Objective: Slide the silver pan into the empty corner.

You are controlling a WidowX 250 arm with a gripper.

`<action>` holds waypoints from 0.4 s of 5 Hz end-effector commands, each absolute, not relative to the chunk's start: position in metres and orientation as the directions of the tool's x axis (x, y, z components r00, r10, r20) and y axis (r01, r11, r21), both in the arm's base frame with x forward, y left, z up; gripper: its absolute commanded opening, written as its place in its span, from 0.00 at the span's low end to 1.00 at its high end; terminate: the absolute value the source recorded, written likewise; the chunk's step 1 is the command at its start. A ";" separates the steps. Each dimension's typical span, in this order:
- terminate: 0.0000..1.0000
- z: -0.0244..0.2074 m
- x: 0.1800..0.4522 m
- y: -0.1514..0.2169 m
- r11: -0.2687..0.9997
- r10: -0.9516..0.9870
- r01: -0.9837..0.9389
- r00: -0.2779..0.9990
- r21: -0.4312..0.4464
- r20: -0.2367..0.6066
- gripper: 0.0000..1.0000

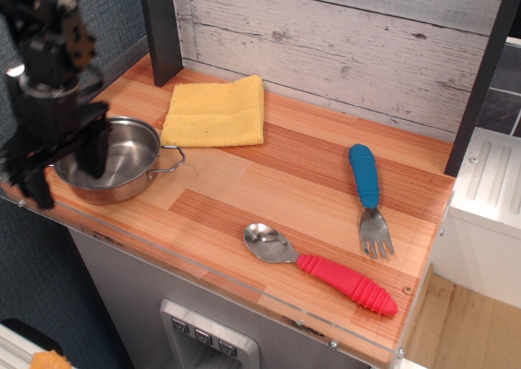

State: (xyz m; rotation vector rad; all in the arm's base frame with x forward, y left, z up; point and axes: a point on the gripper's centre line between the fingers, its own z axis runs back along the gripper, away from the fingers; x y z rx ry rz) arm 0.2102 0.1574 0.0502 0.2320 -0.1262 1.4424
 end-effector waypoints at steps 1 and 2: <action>0.00 0.083 0.236 0.136 0.163 0.960 -0.986 0.167 0.036 0.225 1.00; 0.00 0.088 0.259 0.119 0.297 0.925 -0.954 0.295 0.029 0.239 1.00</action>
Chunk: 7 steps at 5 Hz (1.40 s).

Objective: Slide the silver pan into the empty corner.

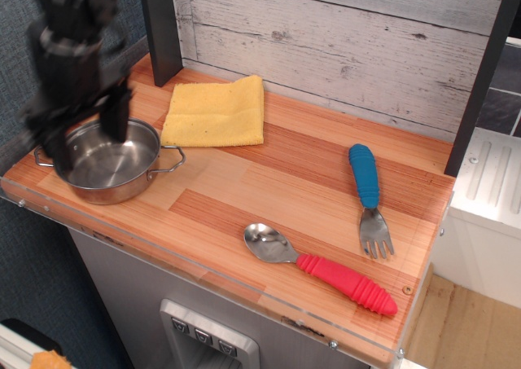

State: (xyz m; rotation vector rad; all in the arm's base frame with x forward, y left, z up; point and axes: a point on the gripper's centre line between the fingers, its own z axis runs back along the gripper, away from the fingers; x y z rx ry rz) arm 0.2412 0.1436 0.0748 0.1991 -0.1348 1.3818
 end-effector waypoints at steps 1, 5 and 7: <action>0.00 0.097 0.282 0.091 0.465 0.854 -0.885 0.457 0.026 0.251 1.00; 0.00 0.107 0.365 0.056 0.933 0.332 -0.357 0.902 0.044 0.277 1.00; 1.00 0.107 0.365 0.056 0.933 0.332 -0.357 0.902 0.044 0.277 1.00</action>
